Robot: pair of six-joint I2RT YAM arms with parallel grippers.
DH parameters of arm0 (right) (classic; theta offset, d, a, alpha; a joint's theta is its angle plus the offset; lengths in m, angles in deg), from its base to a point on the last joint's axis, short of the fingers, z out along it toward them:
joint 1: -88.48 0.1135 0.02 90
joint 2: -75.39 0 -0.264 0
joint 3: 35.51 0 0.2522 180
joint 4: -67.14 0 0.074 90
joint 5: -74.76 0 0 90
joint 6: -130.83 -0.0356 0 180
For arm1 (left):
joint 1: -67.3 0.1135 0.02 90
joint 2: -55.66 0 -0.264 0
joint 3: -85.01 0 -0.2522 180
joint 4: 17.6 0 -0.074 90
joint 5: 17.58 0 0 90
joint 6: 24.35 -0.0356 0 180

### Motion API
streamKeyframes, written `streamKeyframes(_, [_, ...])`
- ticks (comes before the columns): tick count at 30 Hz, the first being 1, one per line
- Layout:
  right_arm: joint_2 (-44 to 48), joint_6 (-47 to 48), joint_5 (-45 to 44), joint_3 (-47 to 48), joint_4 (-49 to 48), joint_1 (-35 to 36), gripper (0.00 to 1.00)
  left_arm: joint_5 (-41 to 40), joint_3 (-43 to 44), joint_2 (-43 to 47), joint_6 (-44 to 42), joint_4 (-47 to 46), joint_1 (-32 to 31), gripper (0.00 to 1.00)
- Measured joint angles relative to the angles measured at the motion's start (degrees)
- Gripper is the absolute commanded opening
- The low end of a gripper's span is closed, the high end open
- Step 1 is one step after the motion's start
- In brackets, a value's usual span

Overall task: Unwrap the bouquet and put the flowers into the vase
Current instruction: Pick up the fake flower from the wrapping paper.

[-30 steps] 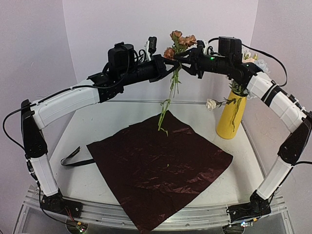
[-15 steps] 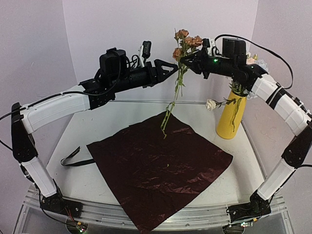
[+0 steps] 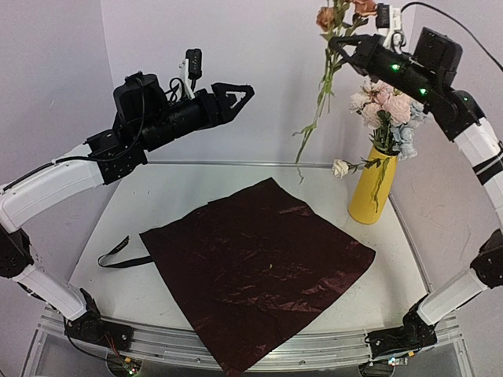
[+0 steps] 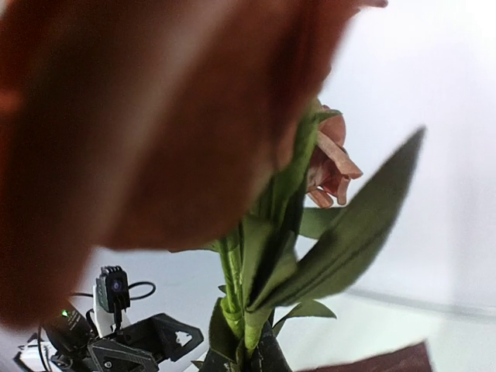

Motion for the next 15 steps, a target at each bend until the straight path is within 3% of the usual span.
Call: streamKeyframes(15, [13.1, 27.5, -22.0, 2.2, 0.6, 0.0, 0.0, -2.9, -1.4, 0.4, -1.2, 0.1, 0.0, 0.77])
